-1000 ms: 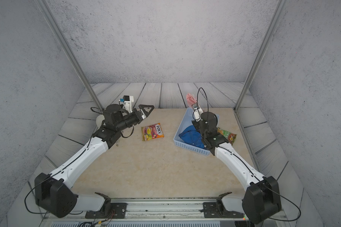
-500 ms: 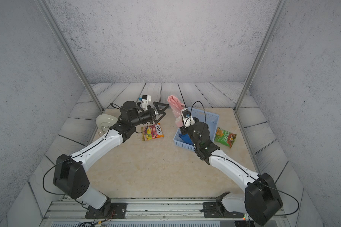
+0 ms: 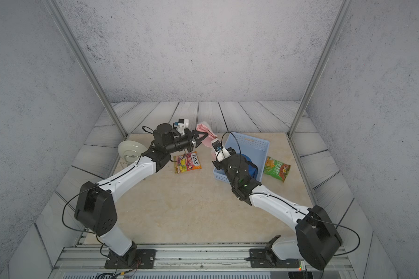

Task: Turn the baseball cap inside out
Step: Turn over the baseball cap.

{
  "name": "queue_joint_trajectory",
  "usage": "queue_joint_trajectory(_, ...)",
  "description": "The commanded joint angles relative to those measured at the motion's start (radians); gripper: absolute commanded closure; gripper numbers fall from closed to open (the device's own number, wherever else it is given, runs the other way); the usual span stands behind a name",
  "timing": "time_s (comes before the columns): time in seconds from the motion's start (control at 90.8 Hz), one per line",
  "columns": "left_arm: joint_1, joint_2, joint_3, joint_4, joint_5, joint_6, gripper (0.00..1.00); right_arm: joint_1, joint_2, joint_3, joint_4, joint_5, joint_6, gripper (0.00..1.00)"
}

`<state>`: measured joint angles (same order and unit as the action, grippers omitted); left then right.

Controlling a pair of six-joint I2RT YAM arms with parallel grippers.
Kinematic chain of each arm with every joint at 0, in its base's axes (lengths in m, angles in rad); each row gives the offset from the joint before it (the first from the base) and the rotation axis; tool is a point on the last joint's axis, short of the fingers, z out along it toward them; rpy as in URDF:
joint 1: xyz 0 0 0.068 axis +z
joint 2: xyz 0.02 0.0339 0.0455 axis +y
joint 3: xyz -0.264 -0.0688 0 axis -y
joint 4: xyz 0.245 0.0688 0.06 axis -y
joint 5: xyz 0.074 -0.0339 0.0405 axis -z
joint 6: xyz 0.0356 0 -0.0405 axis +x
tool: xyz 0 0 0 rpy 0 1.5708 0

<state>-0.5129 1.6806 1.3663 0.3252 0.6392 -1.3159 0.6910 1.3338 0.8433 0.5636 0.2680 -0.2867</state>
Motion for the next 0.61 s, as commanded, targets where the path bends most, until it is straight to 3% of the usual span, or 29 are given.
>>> queue_joint_trajectory(0.0,0.006,-0.045,0.002,0.025,-0.014,0.149,1.0,0.01,-0.01,-0.029,0.05,0.0,0.053,0.87)
queue_joint_trajectory(0.055,0.018,-0.069,-0.005,0.009,-0.023,0.198,1.0,0.01,-0.035,-0.047,0.029,-0.047,0.06,0.71)
queue_joint_trajectory(0.132,0.036,-0.104,-0.013,-0.028,-0.042,0.274,1.0,0.01,-0.089,-0.069,-0.025,-0.126,0.071,0.29)
queue_joint_trajectory(0.187,0.049,-0.133,-0.014,-0.061,-0.056,0.331,1.0,0.01,-0.129,-0.093,-0.059,-0.186,0.079,0.15)
queue_joint_trajectory(0.308,0.081,-0.178,-0.013,-0.111,-0.059,0.458,1.0,0.01,-0.238,-0.142,-0.103,-0.314,0.082,0.07)
queue_joint_trajectory(0.473,0.089,-0.229,0.002,-0.212,0.022,0.681,1.0,0.01,-0.286,-0.118,-0.074,-0.305,0.095,0.04)
queue_joint_trajectory(0.594,0.09,-0.27,-0.013,-0.26,0.039,0.765,1.0,0.01,-0.234,-0.086,0.096,-0.27,0.107,0.04)
